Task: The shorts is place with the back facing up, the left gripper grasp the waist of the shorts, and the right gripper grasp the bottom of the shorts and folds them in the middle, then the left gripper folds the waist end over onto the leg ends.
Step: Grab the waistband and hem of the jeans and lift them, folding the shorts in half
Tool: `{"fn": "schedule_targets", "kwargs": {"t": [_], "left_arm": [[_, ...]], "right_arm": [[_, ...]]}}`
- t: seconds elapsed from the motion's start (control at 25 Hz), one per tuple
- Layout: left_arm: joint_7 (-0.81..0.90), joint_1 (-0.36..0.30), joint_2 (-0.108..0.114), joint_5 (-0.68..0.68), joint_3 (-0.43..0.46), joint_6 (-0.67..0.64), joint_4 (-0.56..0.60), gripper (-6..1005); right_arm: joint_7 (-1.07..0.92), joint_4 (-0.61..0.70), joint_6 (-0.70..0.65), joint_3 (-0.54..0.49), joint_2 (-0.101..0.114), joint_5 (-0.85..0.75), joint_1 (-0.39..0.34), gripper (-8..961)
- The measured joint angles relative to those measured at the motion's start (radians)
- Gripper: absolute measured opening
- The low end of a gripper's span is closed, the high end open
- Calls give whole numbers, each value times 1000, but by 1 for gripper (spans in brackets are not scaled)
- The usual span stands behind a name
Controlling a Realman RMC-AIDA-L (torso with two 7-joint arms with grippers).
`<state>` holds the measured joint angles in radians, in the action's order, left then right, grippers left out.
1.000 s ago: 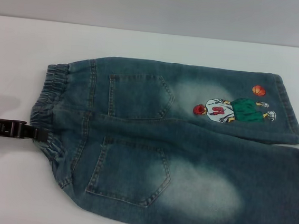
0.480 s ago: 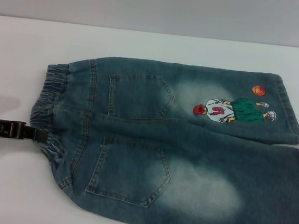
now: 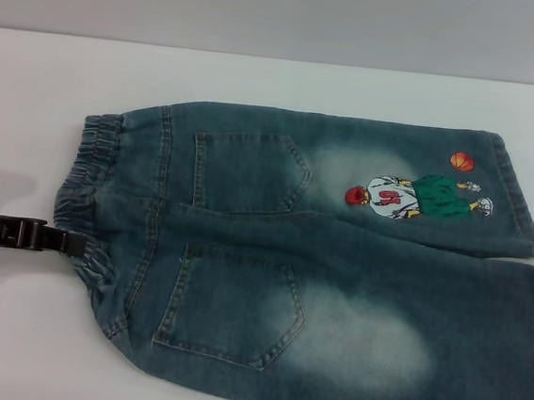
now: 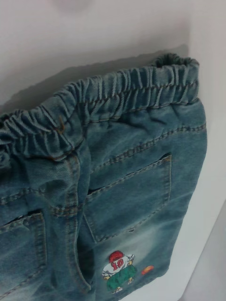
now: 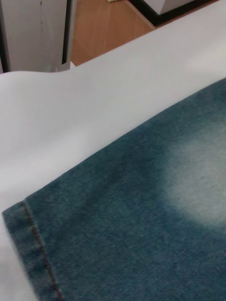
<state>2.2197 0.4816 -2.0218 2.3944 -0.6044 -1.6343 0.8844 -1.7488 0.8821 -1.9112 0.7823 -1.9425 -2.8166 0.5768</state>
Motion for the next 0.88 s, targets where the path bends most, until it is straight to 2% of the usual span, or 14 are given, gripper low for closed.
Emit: {"fn": "schedule_targets", "kwargs": {"t": [0.6, 0.88], "left_arm": [[0, 3, 0, 0, -3, -7, 1, 34], [0, 5, 0, 0, -5, -8, 0, 34]], "right_arm": [[6, 0, 21, 0, -20, 1, -3, 484], [7, 6, 20, 0, -40, 5, 1, 483]]}}
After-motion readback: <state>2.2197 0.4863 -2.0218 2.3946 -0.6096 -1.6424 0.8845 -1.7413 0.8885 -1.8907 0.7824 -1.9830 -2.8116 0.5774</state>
